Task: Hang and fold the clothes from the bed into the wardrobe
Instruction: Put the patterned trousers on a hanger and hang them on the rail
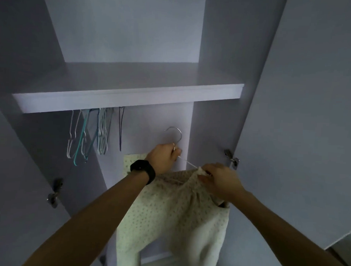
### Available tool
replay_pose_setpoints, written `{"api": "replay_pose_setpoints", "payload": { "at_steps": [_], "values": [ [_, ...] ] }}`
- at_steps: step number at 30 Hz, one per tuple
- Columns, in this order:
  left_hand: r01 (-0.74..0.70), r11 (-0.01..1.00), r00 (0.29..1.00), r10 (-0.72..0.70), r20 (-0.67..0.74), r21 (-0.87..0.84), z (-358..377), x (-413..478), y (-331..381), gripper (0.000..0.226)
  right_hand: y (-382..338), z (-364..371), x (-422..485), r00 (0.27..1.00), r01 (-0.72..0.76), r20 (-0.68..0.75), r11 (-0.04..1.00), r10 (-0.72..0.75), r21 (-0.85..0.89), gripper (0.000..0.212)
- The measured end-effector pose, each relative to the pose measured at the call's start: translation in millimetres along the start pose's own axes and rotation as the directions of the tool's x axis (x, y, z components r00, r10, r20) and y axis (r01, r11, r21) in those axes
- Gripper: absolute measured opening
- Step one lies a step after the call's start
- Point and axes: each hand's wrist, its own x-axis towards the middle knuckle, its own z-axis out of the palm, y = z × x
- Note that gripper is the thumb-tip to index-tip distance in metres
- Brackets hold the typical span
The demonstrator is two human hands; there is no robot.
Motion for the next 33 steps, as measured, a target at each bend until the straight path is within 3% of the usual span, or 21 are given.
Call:
{"api": "replay_pose_setpoints", "payload": {
  "at_steps": [9,11,14,17,22,25,29,33],
  "values": [
    [-0.025,0.989,0.980,-0.005,0.199,0.145,2.9,24.9,0.3,0.030,0.4,-4.8,-2.9,0.991,-0.129,-0.033,0.990,0.127,-0.054,0.023],
    [-0.064,0.962,0.988,0.024,0.151,0.266,-0.8,30.3,-5.6,0.040,4.7,-0.3,0.2,0.987,-0.155,-0.037,0.987,0.154,-0.048,0.023],
    [-0.113,0.899,0.982,0.167,-0.093,0.424,-16.7,45.5,-10.4,0.045,10.8,4.7,13.9,0.979,-0.203,-0.031,0.979,0.202,-0.003,0.021],
    [-0.091,0.803,0.921,0.293,-0.258,0.589,-36.6,68.9,-9.5,0.056,17.7,8.5,34.9,0.966,-0.255,-0.024,0.965,0.257,0.059,0.020],
    [-0.014,0.661,0.837,0.418,-0.352,0.750,-50.3,122.9,-23.2,0.077,44.5,26.2,81.4,0.950,-0.305,-0.042,0.950,0.308,0.064,0.021],
    [0.047,0.592,0.743,0.517,-0.424,0.805,-39.1,144.6,-41.6,0.076,67.8,41.7,107.6,0.936,-0.335,-0.082,0.937,0.343,0.098,0.020],
    [0.101,0.579,0.592,0.619,-0.517,0.809,-21.6,170.5,-58.1,0.069,98.9,62.9,147.9,0.908,-0.369,-0.153,0.917,0.391,0.153,0.018],
    [0.143,0.551,0.518,0.666,-0.537,0.822,-19.2,176.4,-62.0,0.064,116.3,60.9,182.0,0.872,-0.392,-0.242,0.903,0.425,0.175,0.022]
  ]
}}
